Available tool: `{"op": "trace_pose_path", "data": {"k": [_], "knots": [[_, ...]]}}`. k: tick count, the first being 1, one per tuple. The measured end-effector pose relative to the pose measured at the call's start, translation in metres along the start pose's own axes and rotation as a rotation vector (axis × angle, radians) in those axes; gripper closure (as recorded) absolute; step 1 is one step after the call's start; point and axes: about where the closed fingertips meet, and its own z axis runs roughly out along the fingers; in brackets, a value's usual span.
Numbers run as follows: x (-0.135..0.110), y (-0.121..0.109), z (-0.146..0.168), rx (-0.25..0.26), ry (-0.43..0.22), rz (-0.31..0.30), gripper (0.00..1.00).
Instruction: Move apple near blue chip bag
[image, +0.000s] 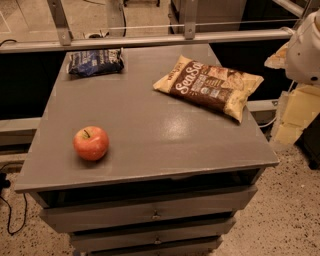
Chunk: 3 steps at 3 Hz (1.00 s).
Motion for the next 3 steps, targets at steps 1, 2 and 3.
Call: {"op": "trace_pose_path", "data": {"k": [1, 2, 3], "knots": [[0.000, 0.000, 0.000, 0.000, 0.000, 0.000, 0.00], [-0.012, 0.001, 0.004, 0.002, -0.031, -0.018, 0.00], [-0.047, 0.004, 0.022, -0.019, -0.127, -0.039, 0.00]]}}
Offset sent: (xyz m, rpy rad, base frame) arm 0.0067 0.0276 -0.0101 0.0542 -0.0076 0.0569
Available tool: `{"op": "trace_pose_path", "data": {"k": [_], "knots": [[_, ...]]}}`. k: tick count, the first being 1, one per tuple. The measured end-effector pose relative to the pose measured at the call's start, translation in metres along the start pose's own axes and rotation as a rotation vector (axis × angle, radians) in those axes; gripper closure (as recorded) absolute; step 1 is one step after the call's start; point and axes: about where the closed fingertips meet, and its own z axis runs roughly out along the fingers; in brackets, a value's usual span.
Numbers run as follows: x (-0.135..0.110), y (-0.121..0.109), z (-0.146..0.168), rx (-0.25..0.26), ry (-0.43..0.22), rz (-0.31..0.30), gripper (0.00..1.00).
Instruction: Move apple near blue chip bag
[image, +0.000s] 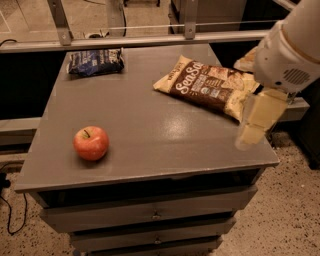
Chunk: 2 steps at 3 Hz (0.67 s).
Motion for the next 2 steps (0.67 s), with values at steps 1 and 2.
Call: {"op": "trace_pose_path", "data": {"k": [1, 2], "knots": [[-0.050, 0.011, 0.030, -0.047, -0.150, -0.013, 0.00], [-0.103, 0.029, 0.058, -0.103, -0.299, -0.028, 0.00]]}}
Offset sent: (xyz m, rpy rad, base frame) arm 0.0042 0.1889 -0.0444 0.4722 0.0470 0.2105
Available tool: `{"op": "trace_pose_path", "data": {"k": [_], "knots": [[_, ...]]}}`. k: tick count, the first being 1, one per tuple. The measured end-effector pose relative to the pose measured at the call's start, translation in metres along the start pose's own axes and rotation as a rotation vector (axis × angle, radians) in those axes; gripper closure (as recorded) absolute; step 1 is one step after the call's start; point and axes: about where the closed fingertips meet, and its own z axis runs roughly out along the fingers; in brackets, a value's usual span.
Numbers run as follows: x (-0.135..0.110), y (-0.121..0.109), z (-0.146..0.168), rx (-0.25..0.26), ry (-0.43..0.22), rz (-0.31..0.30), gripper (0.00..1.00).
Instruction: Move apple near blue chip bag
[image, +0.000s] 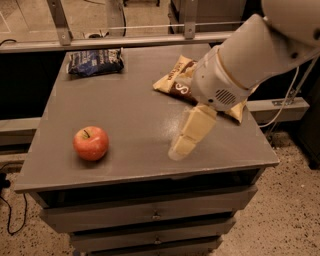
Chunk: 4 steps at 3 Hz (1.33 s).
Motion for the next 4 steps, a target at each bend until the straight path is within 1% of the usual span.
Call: {"op": "trace_pose_path", "data": {"k": [1, 2, 3, 4], "knots": [[-0.030, 0.018, 0.042, -0.045, -0.113, -0.006, 0.00], [-0.055, 0.033, 0.087, -0.074, -0.207, -0.009, 0.00], [-0.069, 0.031, 0.121, -0.082, -0.262, -0.002, 0.00], [-0.085, 0.032, 0.139, -0.104, -0.310, 0.026, 0.00]]}}
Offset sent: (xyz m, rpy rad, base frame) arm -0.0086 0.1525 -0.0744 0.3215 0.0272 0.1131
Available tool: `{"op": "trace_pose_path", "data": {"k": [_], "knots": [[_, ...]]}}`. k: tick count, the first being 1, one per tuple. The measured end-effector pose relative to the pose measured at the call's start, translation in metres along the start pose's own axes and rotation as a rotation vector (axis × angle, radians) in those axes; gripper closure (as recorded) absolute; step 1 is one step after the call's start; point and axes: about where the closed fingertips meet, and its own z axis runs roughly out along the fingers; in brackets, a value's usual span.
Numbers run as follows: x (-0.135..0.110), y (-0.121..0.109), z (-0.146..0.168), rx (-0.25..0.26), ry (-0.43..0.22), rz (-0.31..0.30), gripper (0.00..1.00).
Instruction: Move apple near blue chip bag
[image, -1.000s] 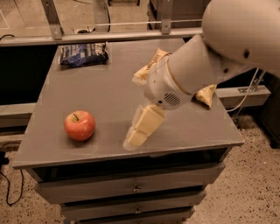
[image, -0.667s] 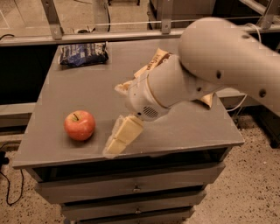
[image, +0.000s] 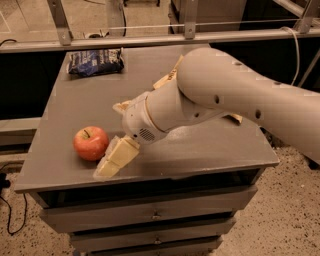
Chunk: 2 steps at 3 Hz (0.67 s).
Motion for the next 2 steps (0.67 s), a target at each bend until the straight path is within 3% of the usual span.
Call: {"op": "trace_pose_path", "data": {"k": [1, 2], "knots": [[-0.005, 0.006, 0.022, -0.028, -0.030, 0.030, 0.00], [-0.003, 0.008, 0.037, -0.042, -0.042, 0.066, 0.15]]}}
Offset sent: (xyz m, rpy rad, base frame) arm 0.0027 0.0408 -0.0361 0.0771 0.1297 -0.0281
